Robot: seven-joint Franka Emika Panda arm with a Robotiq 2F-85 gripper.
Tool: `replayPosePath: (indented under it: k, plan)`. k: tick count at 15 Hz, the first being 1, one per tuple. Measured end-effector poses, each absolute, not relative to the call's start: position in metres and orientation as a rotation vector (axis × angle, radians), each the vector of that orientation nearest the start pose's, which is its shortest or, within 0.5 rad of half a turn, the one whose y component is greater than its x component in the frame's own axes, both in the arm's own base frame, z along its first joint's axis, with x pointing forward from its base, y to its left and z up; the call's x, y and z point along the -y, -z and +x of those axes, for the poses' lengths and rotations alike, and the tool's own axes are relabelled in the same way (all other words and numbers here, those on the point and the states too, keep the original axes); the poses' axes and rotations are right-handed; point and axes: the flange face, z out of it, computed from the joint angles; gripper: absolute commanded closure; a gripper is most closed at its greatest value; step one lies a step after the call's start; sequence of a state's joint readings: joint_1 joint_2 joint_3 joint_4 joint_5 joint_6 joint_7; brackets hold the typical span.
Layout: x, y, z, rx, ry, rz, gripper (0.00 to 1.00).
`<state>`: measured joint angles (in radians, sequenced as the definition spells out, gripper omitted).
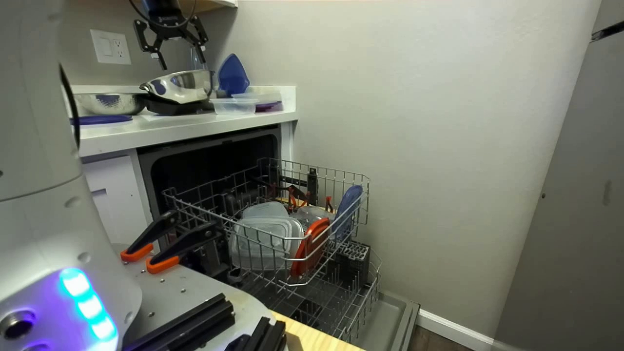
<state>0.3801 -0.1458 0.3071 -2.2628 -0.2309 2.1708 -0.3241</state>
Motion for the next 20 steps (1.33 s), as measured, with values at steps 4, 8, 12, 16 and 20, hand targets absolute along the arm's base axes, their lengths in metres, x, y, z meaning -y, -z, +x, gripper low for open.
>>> replayPosePath:
  k: [4,8,12,16,20]
  plan:
    - [-0.334,-0.430,0.395,1.870,0.101,-2.849,0.00]
    - [-0.390,-0.433,0.406,1.885,0.020,-2.880,0.00]
    - [-0.448,-0.416,0.416,1.875,-0.083,-2.855,0.00]
    - [-0.500,-0.400,0.427,1.847,-0.085,-2.810,0.00]
    - [-0.536,-0.399,0.440,1.848,0.035,-2.765,0.00]
